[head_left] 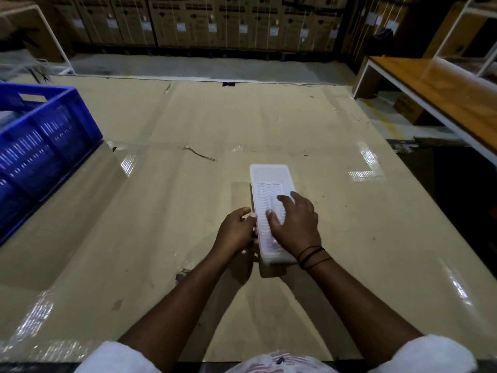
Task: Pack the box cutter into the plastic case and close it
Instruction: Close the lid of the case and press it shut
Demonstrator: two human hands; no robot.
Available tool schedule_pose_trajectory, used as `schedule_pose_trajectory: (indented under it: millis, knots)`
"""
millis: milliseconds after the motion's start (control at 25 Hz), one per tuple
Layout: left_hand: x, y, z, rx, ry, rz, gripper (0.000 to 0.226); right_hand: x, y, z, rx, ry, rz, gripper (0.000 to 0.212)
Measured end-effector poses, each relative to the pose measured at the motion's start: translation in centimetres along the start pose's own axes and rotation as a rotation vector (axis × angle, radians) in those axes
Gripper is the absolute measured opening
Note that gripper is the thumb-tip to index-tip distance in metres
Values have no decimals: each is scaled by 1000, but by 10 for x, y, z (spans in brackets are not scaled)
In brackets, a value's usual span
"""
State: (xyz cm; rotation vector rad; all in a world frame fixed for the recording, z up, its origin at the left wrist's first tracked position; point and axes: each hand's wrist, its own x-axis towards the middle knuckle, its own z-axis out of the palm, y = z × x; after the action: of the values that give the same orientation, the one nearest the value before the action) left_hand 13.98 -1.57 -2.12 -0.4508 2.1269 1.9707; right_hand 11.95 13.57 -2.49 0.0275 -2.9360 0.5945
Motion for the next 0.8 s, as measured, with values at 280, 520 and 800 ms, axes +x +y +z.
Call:
schedule_pose_trajectory:
  millis: [280,520,800]
  knots:
    - [-31,-19,16,142,118,10,47,-16,32,-13,339,-104,299,46]
    - [-38,-24,29,297,198,200,45,-13,37,-5,428,-118,389,62]
    - [-38,-34,36,225,242,311,30,-18,35,0,446,-60,348,54]
